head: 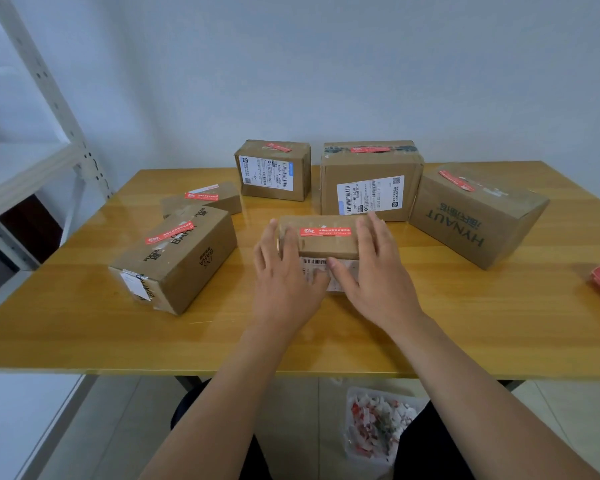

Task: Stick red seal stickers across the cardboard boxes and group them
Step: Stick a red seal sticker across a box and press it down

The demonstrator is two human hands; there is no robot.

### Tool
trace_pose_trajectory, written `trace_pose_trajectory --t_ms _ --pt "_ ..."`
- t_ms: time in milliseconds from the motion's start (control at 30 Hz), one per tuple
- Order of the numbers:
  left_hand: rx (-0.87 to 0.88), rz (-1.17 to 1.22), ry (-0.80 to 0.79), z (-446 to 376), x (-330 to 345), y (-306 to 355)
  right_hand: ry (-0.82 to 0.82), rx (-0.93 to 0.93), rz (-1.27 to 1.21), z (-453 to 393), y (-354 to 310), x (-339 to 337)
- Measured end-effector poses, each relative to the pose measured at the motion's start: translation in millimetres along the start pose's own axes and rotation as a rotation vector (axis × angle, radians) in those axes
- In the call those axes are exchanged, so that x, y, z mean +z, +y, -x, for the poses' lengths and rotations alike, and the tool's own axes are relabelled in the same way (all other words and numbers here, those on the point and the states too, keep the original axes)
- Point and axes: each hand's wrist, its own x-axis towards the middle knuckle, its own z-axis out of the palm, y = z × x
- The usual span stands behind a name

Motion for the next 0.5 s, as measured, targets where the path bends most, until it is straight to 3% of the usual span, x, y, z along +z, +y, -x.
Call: trace_pose_trajectory --t_ms 167,500 --pt "-0.039 0.176 -0.026 2.0 13.0 -6.8 0.076 0.040 -0.140 3.5 21.1 4.7" --pt "-0.012 0.165 -0.016 -35.3 46.1 19.7 0.151 0.132 -0.010 -10.0 50.0 -1.3"
